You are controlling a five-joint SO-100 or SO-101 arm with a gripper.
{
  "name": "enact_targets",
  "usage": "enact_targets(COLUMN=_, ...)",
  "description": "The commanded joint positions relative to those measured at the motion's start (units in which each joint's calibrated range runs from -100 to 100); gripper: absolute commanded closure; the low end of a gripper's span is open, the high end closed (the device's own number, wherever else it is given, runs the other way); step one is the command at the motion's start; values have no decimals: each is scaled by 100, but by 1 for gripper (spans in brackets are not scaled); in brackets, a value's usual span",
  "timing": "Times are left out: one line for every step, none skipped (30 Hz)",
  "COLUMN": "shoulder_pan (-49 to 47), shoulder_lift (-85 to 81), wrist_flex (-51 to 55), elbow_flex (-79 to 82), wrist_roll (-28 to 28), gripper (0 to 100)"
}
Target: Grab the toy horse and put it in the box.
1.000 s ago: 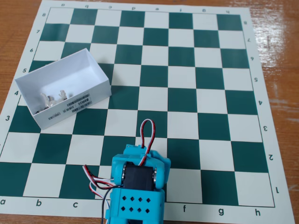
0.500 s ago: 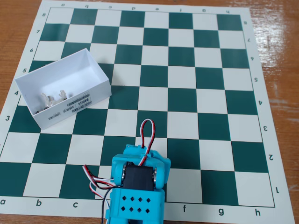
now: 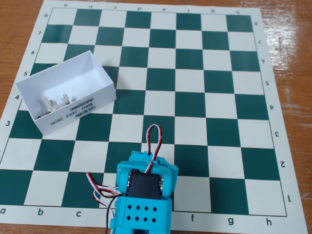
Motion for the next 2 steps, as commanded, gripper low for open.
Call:
enact_targets(shoulder_pan=48, shoulder_lift=-25, wrist_flex=32, elbow_flex=36, wrist_roll=12, gripper=100)
enact_targets(shoulder_pan=48, shoulder_lift=-25, wrist_flex=32, elbow_flex=36, wrist_roll=12, gripper=100)
